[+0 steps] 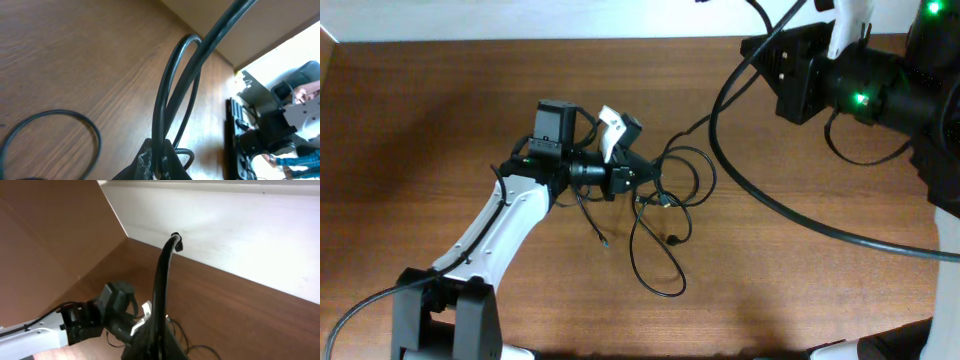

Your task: Untangle cables

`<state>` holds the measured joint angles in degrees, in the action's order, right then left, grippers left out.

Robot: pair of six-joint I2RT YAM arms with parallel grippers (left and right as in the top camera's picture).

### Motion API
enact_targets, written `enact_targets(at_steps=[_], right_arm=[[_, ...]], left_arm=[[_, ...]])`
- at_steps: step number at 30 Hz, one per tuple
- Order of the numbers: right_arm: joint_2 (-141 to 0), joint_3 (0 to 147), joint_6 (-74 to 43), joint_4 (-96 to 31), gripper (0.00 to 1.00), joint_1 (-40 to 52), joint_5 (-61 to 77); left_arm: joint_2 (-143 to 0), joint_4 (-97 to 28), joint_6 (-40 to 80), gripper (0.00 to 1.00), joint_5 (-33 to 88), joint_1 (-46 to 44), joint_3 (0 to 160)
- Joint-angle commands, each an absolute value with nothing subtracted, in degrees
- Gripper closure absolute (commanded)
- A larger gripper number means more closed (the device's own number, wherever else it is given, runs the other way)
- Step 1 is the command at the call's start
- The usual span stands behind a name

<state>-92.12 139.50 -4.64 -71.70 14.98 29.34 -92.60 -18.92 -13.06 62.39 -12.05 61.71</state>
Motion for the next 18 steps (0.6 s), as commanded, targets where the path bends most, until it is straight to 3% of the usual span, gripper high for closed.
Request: enact_targets(at_steps=[1,4,8,12,14,15,16,17,18], right_arm=[[-92.31,140.38,-3.88,-71.59,0.96,14.92,28.21],[-92.31,140.38,-3.88,-71.57,0.96,14.92,28.21],[-92.31,140.38,-3.88,-71.53,0.96,14.92,28.21],[-92.29,140.38,-3.99,-69.89,0.96,14.92,29.02],[-92.29,140.38,-5.48,-66.5,0.96,14.92,30.89],[-92.29,140.38,-5.52,-64.75,0.96,14.94,32.32],[-92.29,140.38,-6.68,-63.13,0.96,14.94,33.19],[-92.29,140.38,-7.88,-61.43,0.96,14.94,33.91],[-92.29,140.38,-8.56,-60.03,0.96,14.94,34.28]], left_arm=[[-92.77,-19.27,-13.37,1.0,56.93,-8.71,61.98],[-92.79,-21.85,-13.32,1.0,46.46,-6.66,61.98],[-92.77,-23.22,-13.34,0.97,46.09,-6.33,61.98],[-92.79,-23.29,-13.34,0.91,42.68,-6.37,61.98],[-92.79,-23.92,-13.34,0.83,42.15,-6.37,61.98],[-92.79,-24.56,-13.37,0.77,42.13,-6.37,61.98],[-92.79,-24.99,-13.37,0.61,42.15,-6.37,61.98],[-92.79,-25.43,-13.37,0.51,42.15,-6.37,61.98],[-92.79,-26.37,-13.37,0.24,42.15,-6.37,61.98]])
